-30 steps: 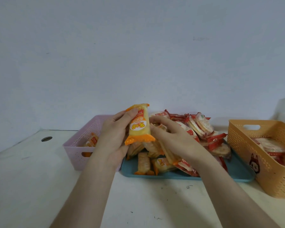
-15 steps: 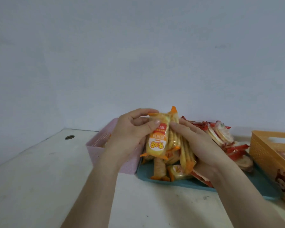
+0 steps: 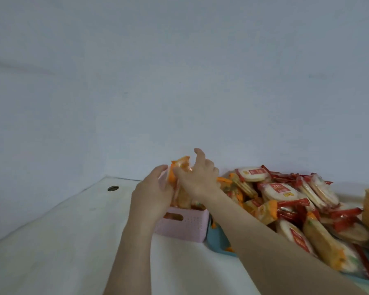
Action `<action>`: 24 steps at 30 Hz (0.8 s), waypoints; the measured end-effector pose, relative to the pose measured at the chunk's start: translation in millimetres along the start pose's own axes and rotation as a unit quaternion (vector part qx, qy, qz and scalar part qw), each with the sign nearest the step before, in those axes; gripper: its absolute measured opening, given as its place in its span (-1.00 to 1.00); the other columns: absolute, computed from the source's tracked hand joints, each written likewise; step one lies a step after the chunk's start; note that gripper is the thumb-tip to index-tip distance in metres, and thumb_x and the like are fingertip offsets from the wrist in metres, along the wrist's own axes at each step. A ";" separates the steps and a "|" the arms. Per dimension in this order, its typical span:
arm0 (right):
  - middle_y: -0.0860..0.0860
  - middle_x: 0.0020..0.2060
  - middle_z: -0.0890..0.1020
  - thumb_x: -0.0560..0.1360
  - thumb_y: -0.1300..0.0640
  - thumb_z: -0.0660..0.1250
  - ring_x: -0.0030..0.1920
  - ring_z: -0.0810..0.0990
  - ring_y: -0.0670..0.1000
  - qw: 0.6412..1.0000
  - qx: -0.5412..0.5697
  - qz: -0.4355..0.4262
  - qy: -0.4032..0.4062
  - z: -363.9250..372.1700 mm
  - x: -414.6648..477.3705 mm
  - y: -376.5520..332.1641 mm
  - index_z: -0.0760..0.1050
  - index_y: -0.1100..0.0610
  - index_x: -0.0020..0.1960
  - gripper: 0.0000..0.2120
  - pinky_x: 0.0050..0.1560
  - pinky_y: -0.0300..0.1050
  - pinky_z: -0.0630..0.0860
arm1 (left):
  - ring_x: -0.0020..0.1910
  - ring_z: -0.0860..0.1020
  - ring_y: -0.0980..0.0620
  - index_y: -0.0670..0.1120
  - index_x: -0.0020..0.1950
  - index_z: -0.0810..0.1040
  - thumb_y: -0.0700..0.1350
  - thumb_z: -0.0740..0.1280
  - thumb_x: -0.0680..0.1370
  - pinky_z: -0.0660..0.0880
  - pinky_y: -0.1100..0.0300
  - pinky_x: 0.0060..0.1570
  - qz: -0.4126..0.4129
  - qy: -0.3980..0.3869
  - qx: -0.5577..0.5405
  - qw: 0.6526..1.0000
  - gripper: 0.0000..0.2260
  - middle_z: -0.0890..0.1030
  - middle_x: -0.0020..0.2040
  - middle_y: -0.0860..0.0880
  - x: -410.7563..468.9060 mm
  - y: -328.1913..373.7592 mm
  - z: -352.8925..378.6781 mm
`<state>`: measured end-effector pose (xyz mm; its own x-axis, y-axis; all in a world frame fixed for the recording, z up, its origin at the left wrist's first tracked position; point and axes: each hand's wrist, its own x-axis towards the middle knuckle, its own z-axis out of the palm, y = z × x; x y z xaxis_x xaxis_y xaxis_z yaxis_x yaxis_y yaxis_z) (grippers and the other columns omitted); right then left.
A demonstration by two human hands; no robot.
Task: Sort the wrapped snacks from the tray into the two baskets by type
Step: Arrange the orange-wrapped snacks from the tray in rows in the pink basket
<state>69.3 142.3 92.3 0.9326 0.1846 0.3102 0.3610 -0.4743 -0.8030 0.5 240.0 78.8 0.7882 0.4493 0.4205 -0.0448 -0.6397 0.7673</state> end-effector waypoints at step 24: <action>0.00 0.15 0.48 0.48 0.11 0.29 0.11 0.40 0.09 0.919 -0.370 -0.073 -0.116 -112.5 -53.0 123.9 0.38 -0.06 0.31 -0.60 0.09 -0.03 0.43 | 0.53 0.04 -0.22 0.14 0.55 -0.17 0.12 0.32 0.50 0.13 -0.05 0.44 0.114 -0.271 0.223 0.929 -0.20 -0.11 0.59 -0.09 -50.5 0.1 151.4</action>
<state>64.7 -23.0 33.7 0.8793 0.4317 0.2010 0.4651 -0.8692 -0.1677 53.6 122.8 -15.7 0.9882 -0.0326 0.1496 -0.0851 -0.9289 0.3603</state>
